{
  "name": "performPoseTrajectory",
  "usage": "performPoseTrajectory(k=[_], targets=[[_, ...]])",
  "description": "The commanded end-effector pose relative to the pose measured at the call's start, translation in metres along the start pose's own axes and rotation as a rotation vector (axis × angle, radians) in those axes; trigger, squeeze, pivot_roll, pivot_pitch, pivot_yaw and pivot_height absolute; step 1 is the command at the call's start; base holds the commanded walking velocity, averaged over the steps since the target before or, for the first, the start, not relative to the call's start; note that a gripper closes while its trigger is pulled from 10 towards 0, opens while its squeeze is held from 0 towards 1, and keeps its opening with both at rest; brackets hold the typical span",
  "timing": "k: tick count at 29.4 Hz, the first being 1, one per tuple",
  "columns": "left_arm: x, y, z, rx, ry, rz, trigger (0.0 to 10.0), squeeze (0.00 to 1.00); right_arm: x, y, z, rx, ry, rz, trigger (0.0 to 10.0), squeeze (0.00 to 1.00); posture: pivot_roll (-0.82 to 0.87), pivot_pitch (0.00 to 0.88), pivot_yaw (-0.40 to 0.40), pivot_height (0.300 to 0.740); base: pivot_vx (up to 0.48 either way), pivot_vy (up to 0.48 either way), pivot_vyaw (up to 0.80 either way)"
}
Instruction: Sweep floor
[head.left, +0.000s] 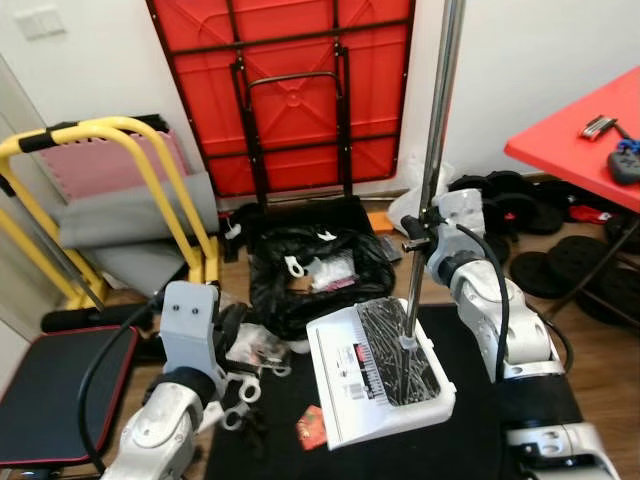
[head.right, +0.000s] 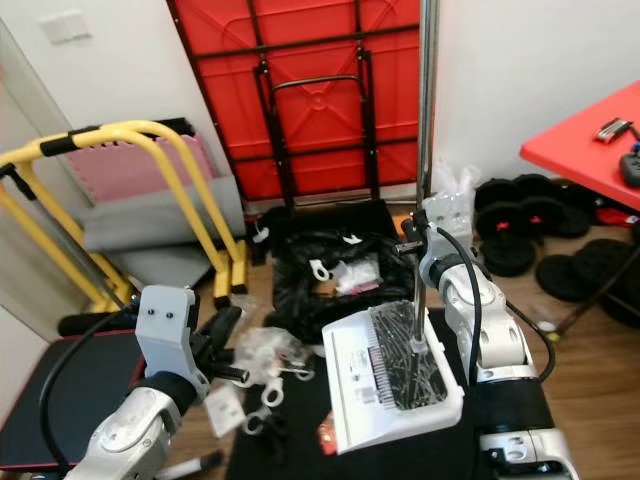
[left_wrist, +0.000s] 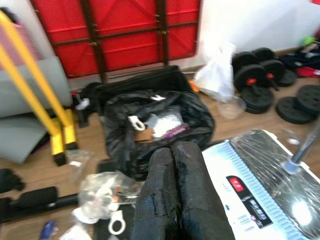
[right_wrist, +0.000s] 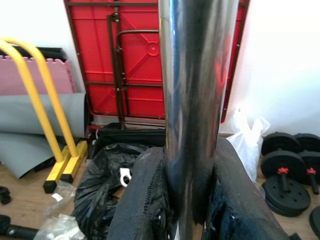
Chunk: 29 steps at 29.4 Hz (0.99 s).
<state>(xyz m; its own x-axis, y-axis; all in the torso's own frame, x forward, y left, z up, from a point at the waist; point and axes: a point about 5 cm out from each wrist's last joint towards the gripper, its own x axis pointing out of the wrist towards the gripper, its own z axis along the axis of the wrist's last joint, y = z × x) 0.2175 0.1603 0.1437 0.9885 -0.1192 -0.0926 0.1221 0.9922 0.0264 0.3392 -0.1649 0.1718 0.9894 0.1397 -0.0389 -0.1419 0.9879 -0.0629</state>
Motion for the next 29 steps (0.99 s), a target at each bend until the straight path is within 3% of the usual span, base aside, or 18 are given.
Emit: performPoseTrajectory(k=[1, 29], targets=[[0.0, 0.003, -0.002, 0.004, 0.012, 0.011, 10.0, 0.0, 0.003, 0.006, 0.016, -0.009, -0.081, 0.015, 10.0, 0.0, -0.09, 0.074, 0.003, 0.74, 0.0, 0.0, 0.0], [0.004, -0.006, -0.001, -0.015, -0.018, -0.042, 10.0, 0.0, 0.01, -0.009, 0.023, -0.011, -0.086, -0.083, 10.0, 0.0, -0.09, 0.054, 0.0, 0.701, 0.0, 0.0, 0.0]])
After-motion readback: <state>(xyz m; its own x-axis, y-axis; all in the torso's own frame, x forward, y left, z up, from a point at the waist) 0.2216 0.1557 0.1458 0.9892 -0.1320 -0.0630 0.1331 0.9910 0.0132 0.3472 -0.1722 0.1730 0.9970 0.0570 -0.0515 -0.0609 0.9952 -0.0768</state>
